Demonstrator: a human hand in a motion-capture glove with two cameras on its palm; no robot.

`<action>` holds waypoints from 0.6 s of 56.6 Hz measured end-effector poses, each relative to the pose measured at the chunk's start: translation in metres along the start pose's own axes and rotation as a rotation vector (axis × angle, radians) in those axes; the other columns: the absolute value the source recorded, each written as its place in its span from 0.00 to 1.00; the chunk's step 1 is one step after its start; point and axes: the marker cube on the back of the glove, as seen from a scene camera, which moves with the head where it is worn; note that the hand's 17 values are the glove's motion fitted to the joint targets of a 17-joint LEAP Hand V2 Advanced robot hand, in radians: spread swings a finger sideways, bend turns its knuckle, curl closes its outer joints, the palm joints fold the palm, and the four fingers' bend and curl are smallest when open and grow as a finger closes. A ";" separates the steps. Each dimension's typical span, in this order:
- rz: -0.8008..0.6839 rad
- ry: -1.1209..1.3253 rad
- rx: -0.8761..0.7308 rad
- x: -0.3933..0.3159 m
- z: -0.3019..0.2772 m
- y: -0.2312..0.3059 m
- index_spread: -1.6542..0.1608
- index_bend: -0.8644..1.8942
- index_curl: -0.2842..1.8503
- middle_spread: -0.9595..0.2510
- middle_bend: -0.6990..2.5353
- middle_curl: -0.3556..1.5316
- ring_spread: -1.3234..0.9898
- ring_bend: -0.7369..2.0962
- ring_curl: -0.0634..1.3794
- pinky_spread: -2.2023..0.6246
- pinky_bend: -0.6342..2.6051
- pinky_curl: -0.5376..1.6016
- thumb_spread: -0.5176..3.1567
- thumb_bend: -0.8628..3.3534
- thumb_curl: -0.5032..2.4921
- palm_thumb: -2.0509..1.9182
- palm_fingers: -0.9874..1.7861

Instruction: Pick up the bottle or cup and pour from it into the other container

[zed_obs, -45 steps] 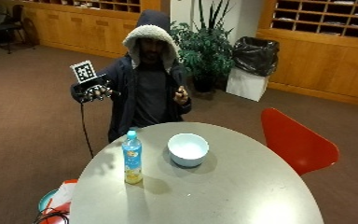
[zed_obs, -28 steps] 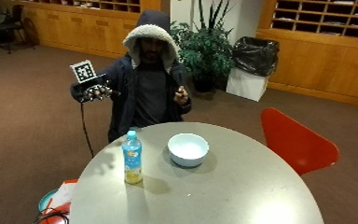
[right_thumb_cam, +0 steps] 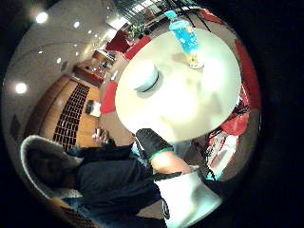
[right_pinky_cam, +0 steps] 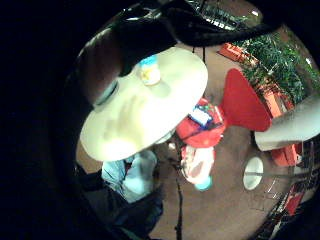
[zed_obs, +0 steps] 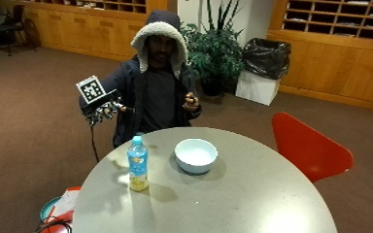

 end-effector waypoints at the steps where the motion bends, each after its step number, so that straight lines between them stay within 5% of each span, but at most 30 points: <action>1: 0.000 -0.006 0.042 0.003 0.005 -0.010 0.72 0.35 0.24 0.83 0.29 0.35 0.66 0.34 0.19 0.91 0.32 0.40 0.38 0.20 0.27 0.62 0.47; 11: 0.067 -0.138 0.156 0.025 0.054 -0.071 0.73 0.35 0.23 0.86 0.28 0.35 0.66 0.34 0.20 0.91 0.34 0.42 0.38 0.20 0.28 0.62 0.45; 19: 0.198 -0.348 0.036 0.036 0.094 -0.089 0.74 0.35 0.23 0.87 0.28 0.36 0.67 0.34 0.20 0.91 0.35 0.42 0.37 0.20 0.28 0.62 0.44; 24: 0.149 -0.462 0.108 0.041 0.117 -0.118 0.75 0.35 0.23 0.88 0.28 0.36 0.67 0.34 0.21 0.91 0.36 0.42 0.37 0.20 0.29 0.63 0.44; 28: 0.307 -0.537 0.045 0.038 0.128 -0.132 0.76 0.35 0.22 0.88 0.28 0.36 0.67 0.34 0.21 0.91 0.37 0.42 0.37 0.20 0.29 0.63 0.44; 34: 0.336 -0.638 0.057 0.038 0.147 -0.152 0.77 0.35 0.22 0.88 0.29 0.36 0.67 0.36 0.22 0.90 0.38 0.43 0.37 0.20 0.29 0.65 0.46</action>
